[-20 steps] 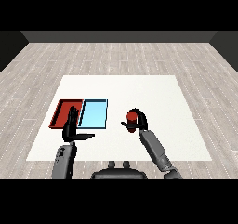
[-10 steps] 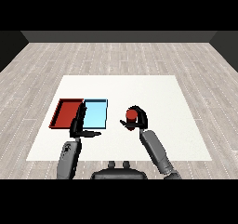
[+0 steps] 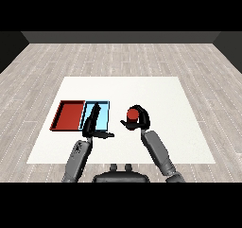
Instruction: Pick the red can and put it in the red box
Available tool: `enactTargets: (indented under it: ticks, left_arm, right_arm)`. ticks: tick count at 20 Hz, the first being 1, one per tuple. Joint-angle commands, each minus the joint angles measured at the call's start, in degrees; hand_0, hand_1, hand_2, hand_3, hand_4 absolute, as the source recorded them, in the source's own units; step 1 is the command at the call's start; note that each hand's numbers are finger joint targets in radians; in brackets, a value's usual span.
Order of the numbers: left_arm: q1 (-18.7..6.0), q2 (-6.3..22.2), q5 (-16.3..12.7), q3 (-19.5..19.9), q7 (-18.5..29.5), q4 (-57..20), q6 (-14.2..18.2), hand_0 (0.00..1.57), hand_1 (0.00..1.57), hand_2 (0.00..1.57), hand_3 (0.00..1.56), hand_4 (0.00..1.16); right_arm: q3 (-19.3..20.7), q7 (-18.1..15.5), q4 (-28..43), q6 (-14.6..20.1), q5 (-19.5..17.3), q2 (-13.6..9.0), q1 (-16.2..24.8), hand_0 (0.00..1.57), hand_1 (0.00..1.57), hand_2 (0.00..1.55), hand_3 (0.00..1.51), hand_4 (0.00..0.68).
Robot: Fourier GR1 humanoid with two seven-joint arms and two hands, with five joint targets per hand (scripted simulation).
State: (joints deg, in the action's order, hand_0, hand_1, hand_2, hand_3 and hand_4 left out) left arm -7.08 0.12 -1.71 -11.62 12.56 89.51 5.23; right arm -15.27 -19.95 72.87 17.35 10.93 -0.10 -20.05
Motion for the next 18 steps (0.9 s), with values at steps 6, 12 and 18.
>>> enactTargets:
  ticks: [6,12,18]
  left_arm:
    - [-5.67,-0.12,-3.93,-9.63,-1.08,-3.4,6.01,0.0,0.0,0.0,0.0,0.0]
    - [-2.9,-0.12,-2.62,-11.64,-1.01,-2.89,6.16,0.0,0.0,0.0,0.0,0.0]
    - [-10.41,-0.12,-3.5,-12.41,-2.17,-8.03,10.34,0.0,0.0,0.0,0.0,0.0]
  right_arm:
    - [-4.65,-1.33,-3.44,3.8,2.2,0.1,-4.32,1.41,1.41,1.42,1.41,0.64]
    - [-6.02,0.31,5.32,1.27,-0.03,0.1,0.91,1.38,1.38,1.41,1.4,0.625]
    - [-9.08,-3.88,-3.36,6.45,5.6,0.1,-7.45,1.41,1.41,1.43,1.41,0.618]
